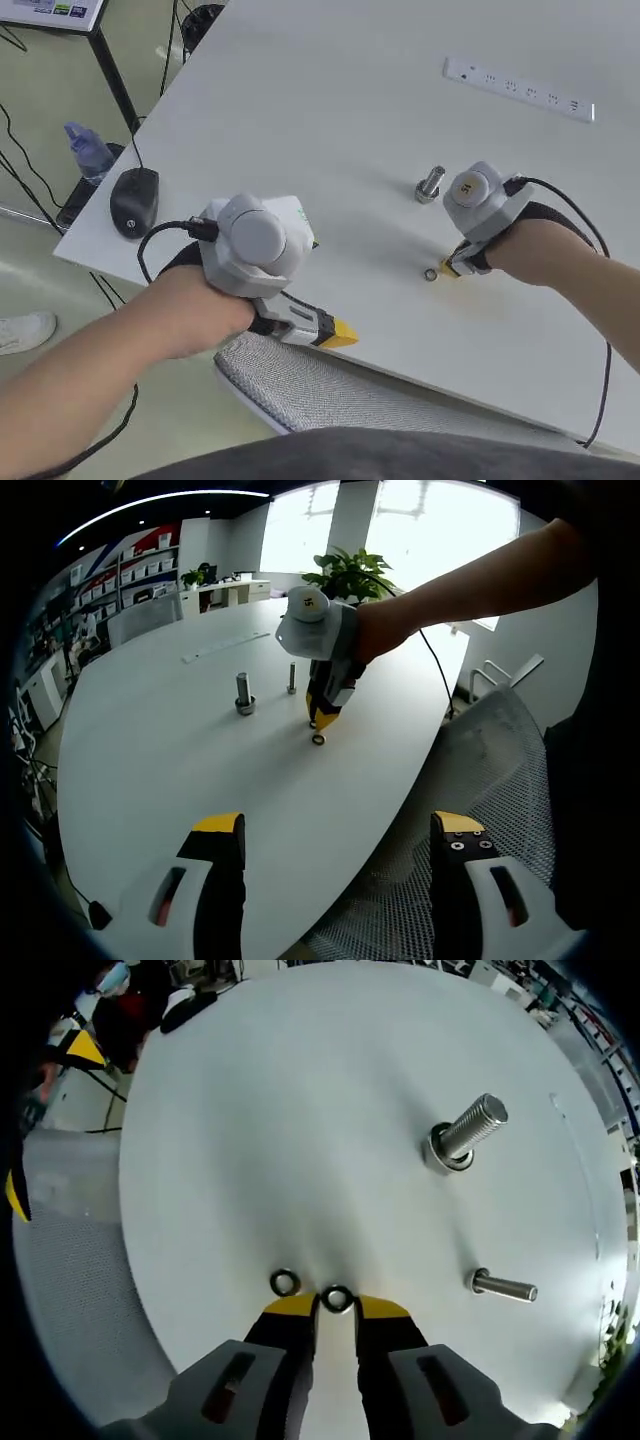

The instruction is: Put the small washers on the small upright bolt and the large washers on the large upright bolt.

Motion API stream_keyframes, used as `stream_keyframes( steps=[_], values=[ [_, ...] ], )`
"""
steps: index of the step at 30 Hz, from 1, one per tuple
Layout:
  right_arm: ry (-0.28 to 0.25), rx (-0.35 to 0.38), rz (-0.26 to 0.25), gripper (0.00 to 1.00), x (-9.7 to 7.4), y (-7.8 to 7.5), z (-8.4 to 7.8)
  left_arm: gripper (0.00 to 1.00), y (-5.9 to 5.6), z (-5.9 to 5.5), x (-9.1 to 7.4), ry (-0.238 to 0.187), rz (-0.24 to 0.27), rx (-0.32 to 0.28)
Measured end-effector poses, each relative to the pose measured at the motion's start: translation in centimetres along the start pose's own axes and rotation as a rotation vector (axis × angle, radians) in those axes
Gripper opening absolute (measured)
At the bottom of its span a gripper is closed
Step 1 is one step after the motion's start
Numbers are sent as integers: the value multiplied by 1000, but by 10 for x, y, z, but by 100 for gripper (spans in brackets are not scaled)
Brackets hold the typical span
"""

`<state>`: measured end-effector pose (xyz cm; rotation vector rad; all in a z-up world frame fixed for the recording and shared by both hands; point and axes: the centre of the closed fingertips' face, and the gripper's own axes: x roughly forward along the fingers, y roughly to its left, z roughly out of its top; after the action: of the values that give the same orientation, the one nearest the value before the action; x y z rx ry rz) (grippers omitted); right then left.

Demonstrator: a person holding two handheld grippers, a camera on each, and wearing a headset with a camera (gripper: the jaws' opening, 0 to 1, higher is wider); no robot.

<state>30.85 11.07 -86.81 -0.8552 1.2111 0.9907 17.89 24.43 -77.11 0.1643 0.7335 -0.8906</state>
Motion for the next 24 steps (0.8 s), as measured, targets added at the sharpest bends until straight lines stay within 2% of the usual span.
stream_keyframes(
  steps=[3,5,15,20,22,24],
  values=[
    [-2,4,-13,16,0,1,0,74,0,0,0,2,0,-3],
    [-1,-22,-21,15,1,2,0,74,1,1,0,-1,1,0],
    [1,-23,-26,14,1,1,1,71,2,0,1,13,3,5],
    [-29,-19,-17,13,0,1,0,72,2,4,1,1,-2,2],
    [-39,4,-13,13,0,0,0,73,2,6,1,-6,-6,-4],
    [-39,-3,-13,12,0,1,0,74,3,5,2,0,-2,1]
  ],
)
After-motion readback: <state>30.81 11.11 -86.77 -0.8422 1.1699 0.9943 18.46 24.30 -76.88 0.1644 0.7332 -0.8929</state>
